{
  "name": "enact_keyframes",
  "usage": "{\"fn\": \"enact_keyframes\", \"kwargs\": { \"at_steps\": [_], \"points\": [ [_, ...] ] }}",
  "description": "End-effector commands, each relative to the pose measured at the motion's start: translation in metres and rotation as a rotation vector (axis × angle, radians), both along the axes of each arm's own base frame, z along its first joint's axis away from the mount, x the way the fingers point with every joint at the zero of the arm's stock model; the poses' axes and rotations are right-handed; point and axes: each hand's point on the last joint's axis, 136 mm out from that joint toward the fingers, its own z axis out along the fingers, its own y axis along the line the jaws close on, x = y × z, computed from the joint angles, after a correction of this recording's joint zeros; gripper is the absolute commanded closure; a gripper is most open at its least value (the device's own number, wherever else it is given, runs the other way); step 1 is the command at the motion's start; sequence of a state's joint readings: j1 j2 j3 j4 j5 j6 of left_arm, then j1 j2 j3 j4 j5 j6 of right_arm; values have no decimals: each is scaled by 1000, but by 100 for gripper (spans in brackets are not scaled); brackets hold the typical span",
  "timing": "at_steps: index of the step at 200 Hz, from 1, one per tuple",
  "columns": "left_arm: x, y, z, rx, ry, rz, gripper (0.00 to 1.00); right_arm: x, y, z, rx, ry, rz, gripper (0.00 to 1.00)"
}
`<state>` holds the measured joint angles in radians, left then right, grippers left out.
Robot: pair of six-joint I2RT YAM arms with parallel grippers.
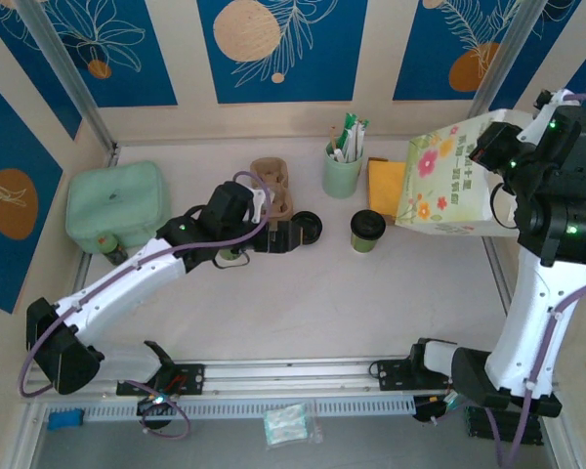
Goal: Pack the takeout coffee
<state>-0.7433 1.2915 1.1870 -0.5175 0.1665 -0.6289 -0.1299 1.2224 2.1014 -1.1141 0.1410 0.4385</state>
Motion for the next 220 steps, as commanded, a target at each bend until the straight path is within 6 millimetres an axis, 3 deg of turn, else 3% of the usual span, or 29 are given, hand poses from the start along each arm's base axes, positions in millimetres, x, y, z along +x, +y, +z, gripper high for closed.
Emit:
{"fn": "enact_keyframes", "kwargs": {
  "at_steps": [1,42,82,169,195,220],
  "points": [
    [9,22,23,6,-61,68,0,-3,41,9,30,-10,155,100],
    [26,61,31,6,-78,185,1,-13,119,15,25,-16,415,100],
    [29,96,40,4,-100,269,1,-34,177,13,20,-4,598,100],
    [18,127,42,4,-110,341,0,-44,277,-21,-37,57,788,100],
    [13,129,42,-7,-105,343,1,-44,296,-35,-76,73,792,100],
    [9,128,38,-10,-90,335,1,-43,302,-48,-108,88,762,100]
  ]
}}
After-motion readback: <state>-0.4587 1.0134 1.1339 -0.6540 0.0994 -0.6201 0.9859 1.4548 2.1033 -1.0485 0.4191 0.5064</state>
